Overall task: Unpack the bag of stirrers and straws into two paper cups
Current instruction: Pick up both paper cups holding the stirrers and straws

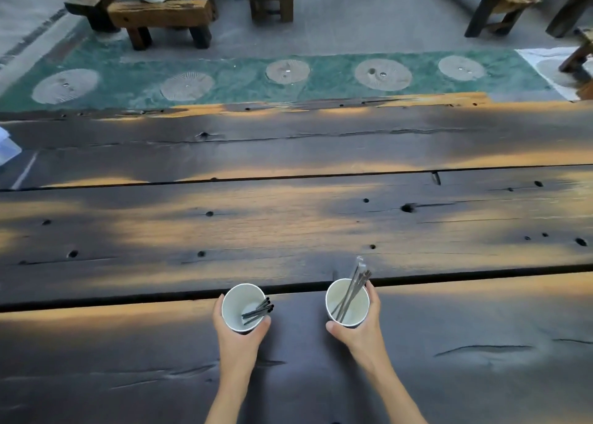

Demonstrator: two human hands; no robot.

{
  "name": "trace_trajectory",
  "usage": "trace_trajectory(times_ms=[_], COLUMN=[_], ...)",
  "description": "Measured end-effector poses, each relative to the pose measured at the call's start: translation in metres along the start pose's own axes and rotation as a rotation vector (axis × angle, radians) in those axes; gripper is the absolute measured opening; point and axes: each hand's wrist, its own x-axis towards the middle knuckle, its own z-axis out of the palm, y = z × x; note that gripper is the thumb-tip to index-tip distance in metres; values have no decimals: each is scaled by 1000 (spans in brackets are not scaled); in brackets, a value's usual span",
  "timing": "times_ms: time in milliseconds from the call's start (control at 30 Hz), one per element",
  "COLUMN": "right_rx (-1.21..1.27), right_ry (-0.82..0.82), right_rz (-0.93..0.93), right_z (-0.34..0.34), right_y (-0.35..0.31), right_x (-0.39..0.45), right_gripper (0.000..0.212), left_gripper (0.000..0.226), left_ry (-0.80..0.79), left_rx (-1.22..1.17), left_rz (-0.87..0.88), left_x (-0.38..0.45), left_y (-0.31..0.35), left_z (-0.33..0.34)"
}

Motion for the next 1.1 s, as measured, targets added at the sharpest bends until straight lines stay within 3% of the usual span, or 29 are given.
trace_trajectory(times_ms=[100,400,533,867,1100], right_rx=[16,7,14,72,87], right_ry=[8,82,82,85,66], right_rz=[0,-25,-35,-174,-275], right_z=[1,4,5,33,50], right_y=[6,14,7,-77,-138], right_x=[6,26,43,128,221], right_gripper=[114,89,79,85,77], left_gripper=[88,76,75,76,78], left_ry=[13,-21,-13,-52,-81], left_rx=[-7,9,-10,-45,-75], left_rz=[22,-52,-7,83,215], left_x=[7,21,30,106,196], left_y=[-4,-16,2,84,134], left_z=[2,4,12,62,103])
